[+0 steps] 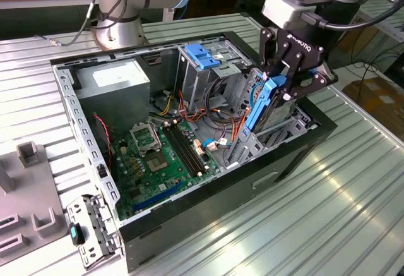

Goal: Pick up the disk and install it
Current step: 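Insert the disk into the insertion slot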

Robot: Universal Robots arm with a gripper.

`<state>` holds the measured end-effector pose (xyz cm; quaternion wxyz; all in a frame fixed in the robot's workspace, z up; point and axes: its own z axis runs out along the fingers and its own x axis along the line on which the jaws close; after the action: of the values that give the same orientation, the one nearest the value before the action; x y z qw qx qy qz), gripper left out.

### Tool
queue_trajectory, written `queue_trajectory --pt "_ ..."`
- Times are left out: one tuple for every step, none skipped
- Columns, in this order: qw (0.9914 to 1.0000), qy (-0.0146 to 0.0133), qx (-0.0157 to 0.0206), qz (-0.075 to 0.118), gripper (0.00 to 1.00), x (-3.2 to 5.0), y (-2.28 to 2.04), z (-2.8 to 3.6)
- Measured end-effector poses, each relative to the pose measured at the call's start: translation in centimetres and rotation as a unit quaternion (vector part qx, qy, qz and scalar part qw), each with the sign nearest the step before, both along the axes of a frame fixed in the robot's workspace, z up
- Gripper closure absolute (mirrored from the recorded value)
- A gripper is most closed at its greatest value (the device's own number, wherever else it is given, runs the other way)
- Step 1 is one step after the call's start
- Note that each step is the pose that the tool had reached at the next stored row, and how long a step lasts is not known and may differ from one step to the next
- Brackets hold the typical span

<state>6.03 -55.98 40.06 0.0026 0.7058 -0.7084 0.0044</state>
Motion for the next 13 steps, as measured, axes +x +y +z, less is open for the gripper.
queue_trajectory --pt "1.0 0.0 0.0 0.0 0.63 0.0 0.0 -0.26" --pt "1.0 0.0 0.0 0.0 0.63 0.01 0.0 -0.52" --pt "1.0 0.0 0.0 0.0 0.63 0.01 0.0 -0.67" --pt "1.0 0.0 0.0 0.0 0.63 0.0 0.0 -0.84" --pt "1.0 0.0 0.0 0.0 0.63 0.0 0.0 -1.04" --pt "1.0 0.0 0.0 0.0 0.63 0.01 0.0 -1.17" --pt "1.0 0.0 0.0 0.0 0.63 0.01 0.0 -1.49" --pt "1.0 0.0 -0.0002 0.0 0.63 0.01 0.0 -1.69" --pt "1.0 0.0 -0.0005 0.0 0.63 0.01 0.0 -1.72" --pt "1.0 0.0 -0.0005 0.0 0.63 0.01 0.0 -1.72" --pt "1.0 0.0 -0.0006 0.0 0.63 0.01 0.0 -1.72" --pt "1.0 0.0 -0.0006 0.0 0.62 0.01 0.0 -1.72" --pt "1.0 0.0 -0.0005 0.0 0.62 0.01 0.0 -1.73"
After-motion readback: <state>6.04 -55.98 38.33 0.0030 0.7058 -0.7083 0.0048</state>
